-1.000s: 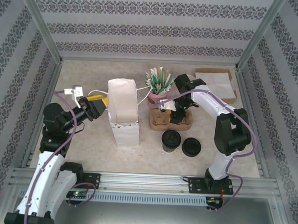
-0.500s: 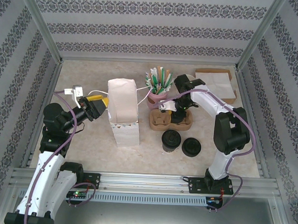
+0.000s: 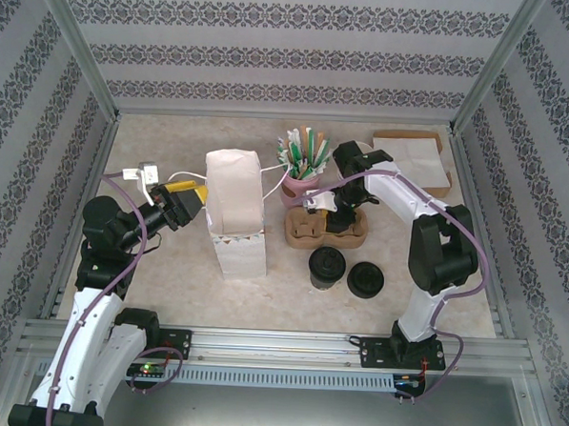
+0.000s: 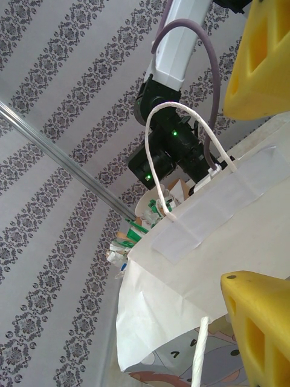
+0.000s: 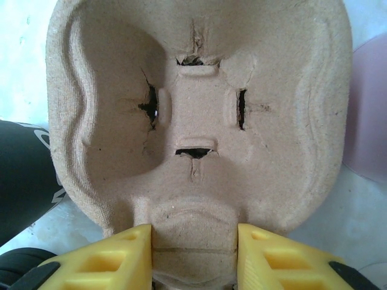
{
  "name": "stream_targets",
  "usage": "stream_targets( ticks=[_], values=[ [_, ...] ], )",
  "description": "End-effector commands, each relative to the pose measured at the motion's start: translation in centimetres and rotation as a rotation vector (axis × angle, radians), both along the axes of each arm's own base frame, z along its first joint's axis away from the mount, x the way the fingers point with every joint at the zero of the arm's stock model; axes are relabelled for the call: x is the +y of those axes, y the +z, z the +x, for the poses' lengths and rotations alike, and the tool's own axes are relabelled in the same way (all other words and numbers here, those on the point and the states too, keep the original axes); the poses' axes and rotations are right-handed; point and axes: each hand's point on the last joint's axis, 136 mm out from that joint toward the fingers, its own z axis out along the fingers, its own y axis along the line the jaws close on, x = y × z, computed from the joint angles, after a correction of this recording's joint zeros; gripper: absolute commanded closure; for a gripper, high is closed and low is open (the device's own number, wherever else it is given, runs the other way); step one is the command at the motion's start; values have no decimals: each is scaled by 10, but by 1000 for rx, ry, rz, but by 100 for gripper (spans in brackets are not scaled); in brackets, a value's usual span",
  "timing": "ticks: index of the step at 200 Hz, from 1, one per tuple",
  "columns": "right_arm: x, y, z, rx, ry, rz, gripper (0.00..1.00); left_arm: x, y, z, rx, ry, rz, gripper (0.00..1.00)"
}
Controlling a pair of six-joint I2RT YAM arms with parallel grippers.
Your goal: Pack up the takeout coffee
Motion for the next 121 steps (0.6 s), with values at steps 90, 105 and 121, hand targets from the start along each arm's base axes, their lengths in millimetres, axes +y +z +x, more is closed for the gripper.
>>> stream_targets(
  ticks=[90,105,121],
  values=[
    [0,23,-11,-46,-17,37,61,3,27,-4,-107,19,23,33],
    [2,20,-12,-36,-13,37,61,3,26,-4,-103,18,23,33],
    [3,18,-10,-29,-11,33,61,3,26,-4,-103,18,22,33]
  ],
)
